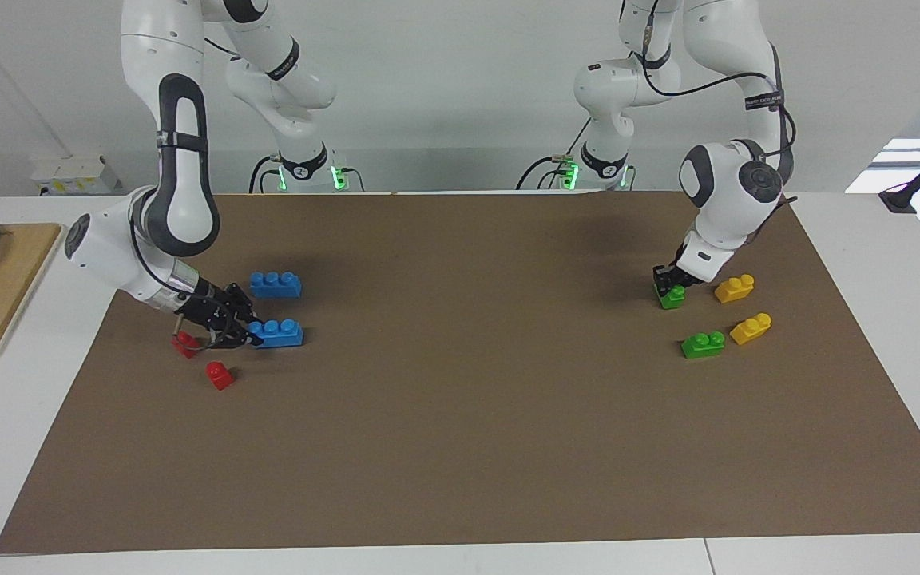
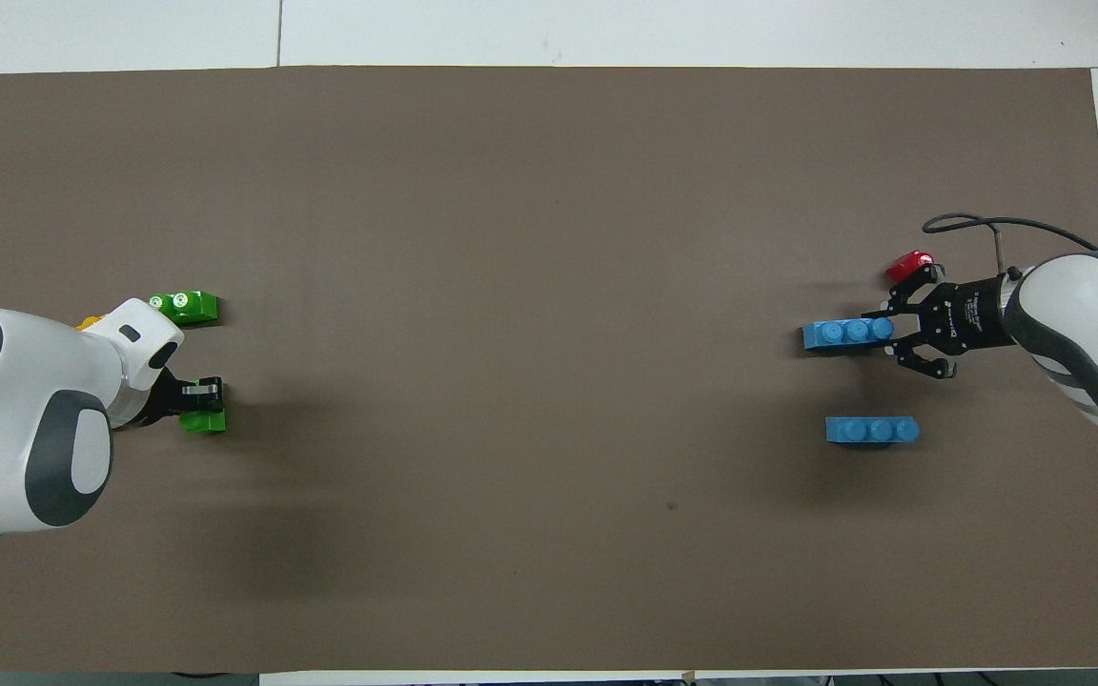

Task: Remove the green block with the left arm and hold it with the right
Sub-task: 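Open the left gripper off the green block while the right gripper releases blue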

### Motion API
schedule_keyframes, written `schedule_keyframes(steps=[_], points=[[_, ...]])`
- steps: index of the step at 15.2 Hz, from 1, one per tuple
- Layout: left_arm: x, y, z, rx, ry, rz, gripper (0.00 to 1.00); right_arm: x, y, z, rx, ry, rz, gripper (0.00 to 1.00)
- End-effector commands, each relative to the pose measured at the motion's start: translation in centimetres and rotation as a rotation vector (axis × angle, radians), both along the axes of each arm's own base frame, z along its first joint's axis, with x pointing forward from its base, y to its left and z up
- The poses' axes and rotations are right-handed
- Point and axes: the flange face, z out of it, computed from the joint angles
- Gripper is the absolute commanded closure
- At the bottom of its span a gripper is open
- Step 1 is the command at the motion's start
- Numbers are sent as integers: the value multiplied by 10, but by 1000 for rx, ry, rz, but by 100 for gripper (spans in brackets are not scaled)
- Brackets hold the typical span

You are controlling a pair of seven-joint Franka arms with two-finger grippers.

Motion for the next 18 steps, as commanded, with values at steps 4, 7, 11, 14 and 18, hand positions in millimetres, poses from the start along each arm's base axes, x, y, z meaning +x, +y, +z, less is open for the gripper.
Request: schedule_keyframes(steps=[4, 7, 11, 14, 18], points=[[4, 0, 7, -4, -33, 2, 0, -1, 7, 6, -22, -28, 24, 6], [15, 3, 36, -4, -53, 8, 0, 7, 6, 28, -10, -42, 25, 0], [32, 6, 89, -8, 2, 11, 0, 28, 5, 93, 12, -51, 26, 0], [40, 8, 138, -9, 8, 11, 0, 47, 5, 147, -77, -138, 118, 0], [42, 9, 185, -10, 14, 6, 0, 58, 23, 220, -259, -304, 523, 0]])
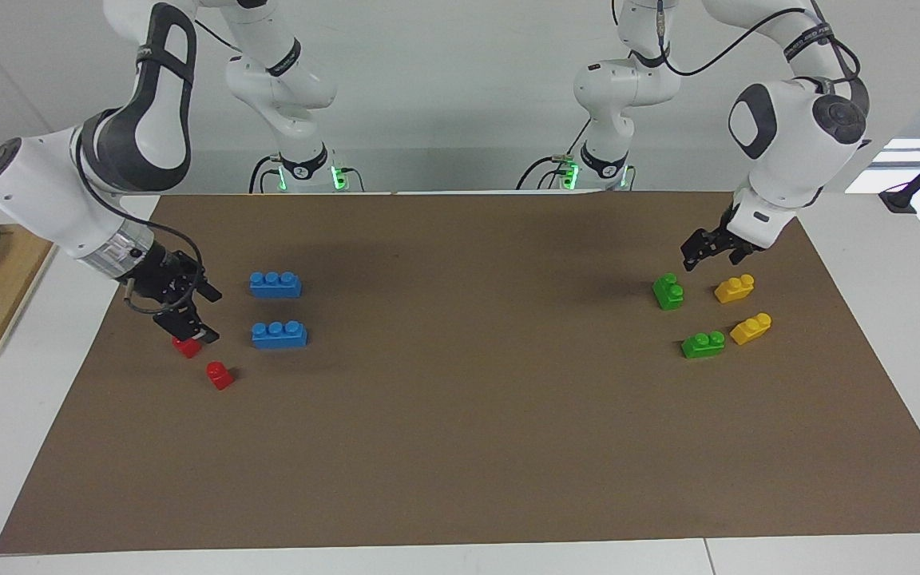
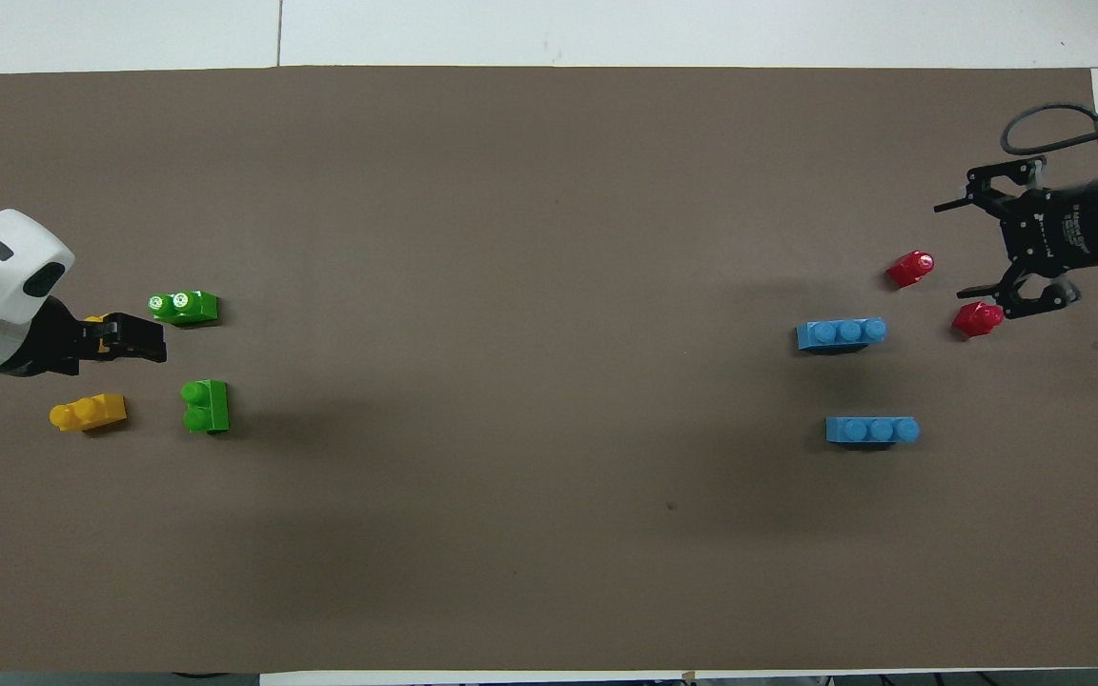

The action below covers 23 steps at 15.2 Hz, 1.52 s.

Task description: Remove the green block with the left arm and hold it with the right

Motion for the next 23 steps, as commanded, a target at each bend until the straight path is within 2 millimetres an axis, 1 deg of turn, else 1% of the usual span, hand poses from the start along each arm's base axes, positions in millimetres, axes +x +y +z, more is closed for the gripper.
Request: schedule_keyframes(steps=[1, 2, 3, 4, 6, 8, 10, 12, 16, 18, 19, 20, 23], points=[[1, 3, 32, -6, 11, -1, 0, 0, 8, 44, -138, -92, 310, 0], [4, 2, 44, -7, 7, -5, 0, -3, 17, 53, -190, -117, 445, 0], [7, 2, 56, -7, 8, -7, 0, -7, 30, 65, -237, -141, 567, 0], [10, 2, 68, -6, 2, -8, 0, -13, 33, 71, -277, -140, 649, 0], [22, 2, 78, -6, -13, -12, 0, -23, 43, 86, -319, -140, 773, 0], [29, 2, 85, -1, -35, -14, 0, -34, 42, 97, -334, -124, 856, 0], [40, 0, 91, -3, -38, -19, 0, -40, 42, 107, -325, -109, 904, 0], [48, -3, 94, -1, -16, -26, 0, -42, 43, 112, -311, -91, 934, 0], [47, -7, 99, -4, -27, -31, 0, -45, 42, 115, -320, -77, 1015, 0], [45, -6, 102, -3, -30, -28, 0, -45, 45, 114, -326, -71, 1024, 0], [43, -9, 103, -2, -27, -32, 0, -45, 45, 114, -326, -71, 1024, 0], [41, -6, 104, -1, -22, -28, 0, -45, 45, 114, -326, -71, 1024, 0], [41, -10, 106, 0, -27, -34, 0, -46, 46, 115, -330, -71, 1026, 0]])
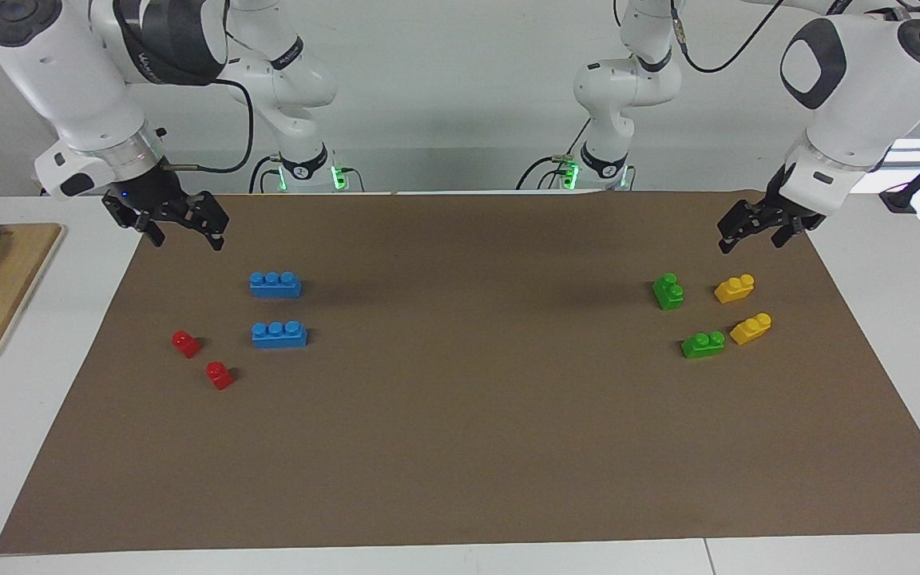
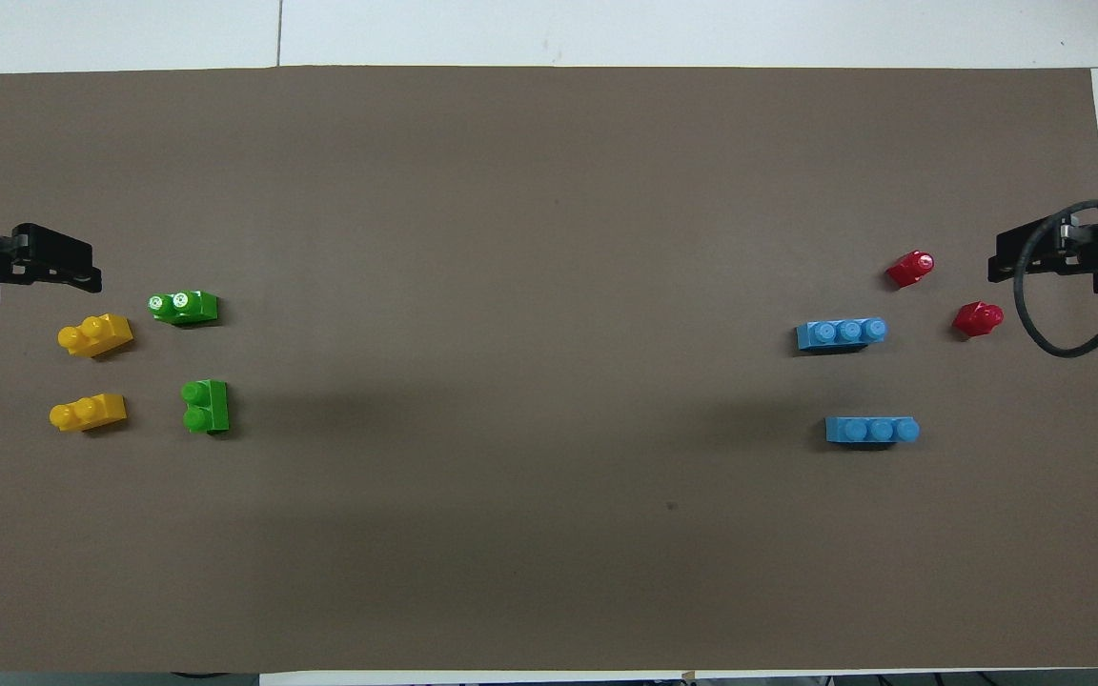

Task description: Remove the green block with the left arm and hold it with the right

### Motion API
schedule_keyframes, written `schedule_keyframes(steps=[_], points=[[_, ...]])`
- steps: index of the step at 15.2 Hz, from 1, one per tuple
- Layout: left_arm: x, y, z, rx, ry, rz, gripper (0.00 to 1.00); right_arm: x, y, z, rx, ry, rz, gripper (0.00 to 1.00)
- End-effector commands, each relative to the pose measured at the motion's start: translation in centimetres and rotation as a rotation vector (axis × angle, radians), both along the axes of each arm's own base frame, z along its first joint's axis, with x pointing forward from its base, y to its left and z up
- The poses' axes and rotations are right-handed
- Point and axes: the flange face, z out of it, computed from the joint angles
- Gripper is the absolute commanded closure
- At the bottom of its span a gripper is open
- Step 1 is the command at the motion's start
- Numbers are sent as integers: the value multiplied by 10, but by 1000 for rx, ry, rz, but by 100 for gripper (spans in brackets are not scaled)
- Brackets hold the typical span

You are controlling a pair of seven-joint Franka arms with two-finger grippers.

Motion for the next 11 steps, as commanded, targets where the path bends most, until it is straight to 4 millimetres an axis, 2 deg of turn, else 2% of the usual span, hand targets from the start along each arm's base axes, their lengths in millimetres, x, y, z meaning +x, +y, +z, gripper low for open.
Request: schedule_keyframes(steps=[1, 5, 11], points=[[-2, -2, 10, 2, 1, -13, 0, 1, 0, 3, -24, 9, 26, 0], [-9, -1, 22, 0, -19, -7, 0, 1, 1, 5, -59, 5, 53, 0], [-8, -2, 23, 0, -25, -5, 0, 2, 3, 4, -58, 0, 56, 0]])
